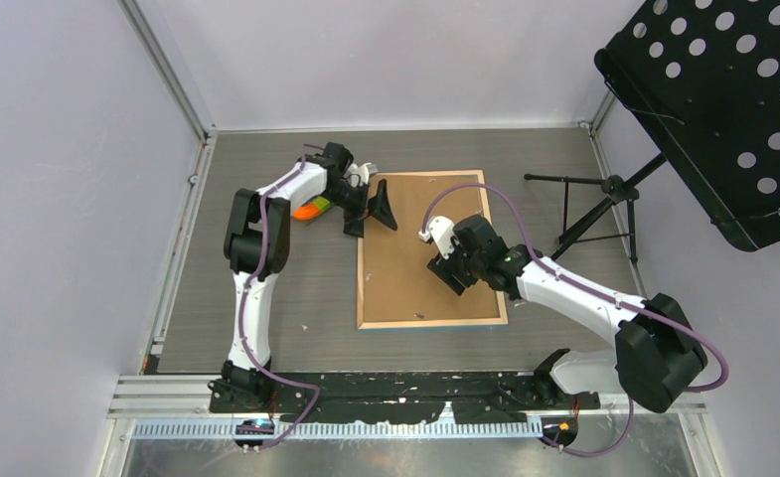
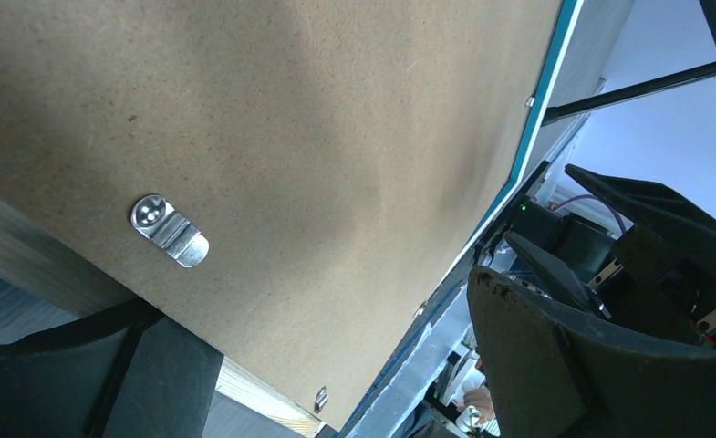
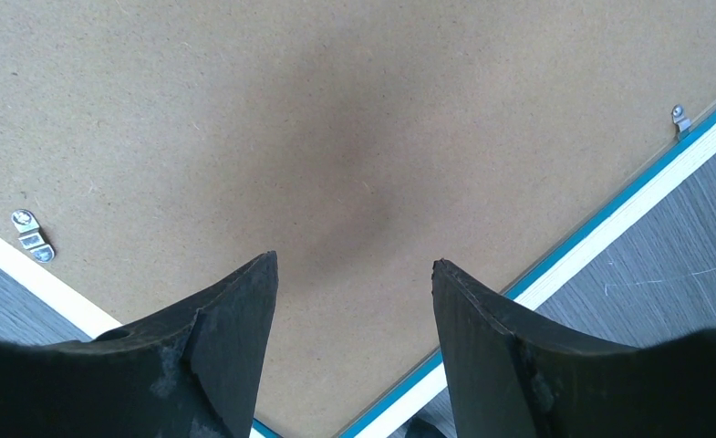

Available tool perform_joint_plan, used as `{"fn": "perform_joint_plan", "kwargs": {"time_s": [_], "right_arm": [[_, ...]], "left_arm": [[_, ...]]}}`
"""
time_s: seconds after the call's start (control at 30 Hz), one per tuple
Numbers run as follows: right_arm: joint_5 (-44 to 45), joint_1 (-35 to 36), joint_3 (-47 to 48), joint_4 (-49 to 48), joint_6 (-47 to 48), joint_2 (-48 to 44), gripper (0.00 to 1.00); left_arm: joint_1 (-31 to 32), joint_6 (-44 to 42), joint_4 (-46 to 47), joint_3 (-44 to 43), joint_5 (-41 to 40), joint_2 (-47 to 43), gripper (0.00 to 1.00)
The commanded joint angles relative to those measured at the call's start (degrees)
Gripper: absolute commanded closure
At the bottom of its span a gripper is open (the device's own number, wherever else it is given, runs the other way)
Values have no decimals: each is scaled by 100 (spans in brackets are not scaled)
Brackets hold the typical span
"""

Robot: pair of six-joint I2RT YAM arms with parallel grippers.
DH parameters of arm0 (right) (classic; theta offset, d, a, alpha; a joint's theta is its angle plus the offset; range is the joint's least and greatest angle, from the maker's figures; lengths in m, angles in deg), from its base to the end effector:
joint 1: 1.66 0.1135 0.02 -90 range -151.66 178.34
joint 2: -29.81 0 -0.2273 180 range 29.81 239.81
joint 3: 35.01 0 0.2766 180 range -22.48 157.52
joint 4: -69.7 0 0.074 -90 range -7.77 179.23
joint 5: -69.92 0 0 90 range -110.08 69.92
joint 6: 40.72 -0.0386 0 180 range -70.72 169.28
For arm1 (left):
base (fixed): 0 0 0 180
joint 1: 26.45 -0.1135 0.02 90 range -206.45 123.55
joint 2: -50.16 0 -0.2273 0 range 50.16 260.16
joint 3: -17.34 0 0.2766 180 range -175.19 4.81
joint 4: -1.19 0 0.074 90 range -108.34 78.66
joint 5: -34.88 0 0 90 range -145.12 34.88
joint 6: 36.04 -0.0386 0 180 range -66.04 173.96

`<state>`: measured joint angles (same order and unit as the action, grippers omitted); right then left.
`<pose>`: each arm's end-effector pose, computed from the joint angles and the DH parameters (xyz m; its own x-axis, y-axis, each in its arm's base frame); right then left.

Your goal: Put the photo into the frame

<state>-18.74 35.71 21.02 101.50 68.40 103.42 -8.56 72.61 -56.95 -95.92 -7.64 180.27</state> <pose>0.2333 0.1770 0.1626 -0.3752 -0.6986 -0.6093 -0.7595 0.6085 -0.2300 0.4262 -0.1675 0.1105 -0.9954 0.0942 -0.0177 0.0749 0.6487 -0.7573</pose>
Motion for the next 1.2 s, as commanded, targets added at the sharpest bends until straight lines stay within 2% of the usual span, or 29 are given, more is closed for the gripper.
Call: {"fn": "perform_joint_plan", "kwargs": {"time_s": [0.0, 1.17], "right_arm": [[-55, -37, 149, -184, -85, -152, 31], [-288, -135, 116, -235, -106, -7, 31]], "left_arm": [[-49, -293, -352, -81, -485, -282, 0], [30, -570, -1344, -592, -953, -432, 0]]}}
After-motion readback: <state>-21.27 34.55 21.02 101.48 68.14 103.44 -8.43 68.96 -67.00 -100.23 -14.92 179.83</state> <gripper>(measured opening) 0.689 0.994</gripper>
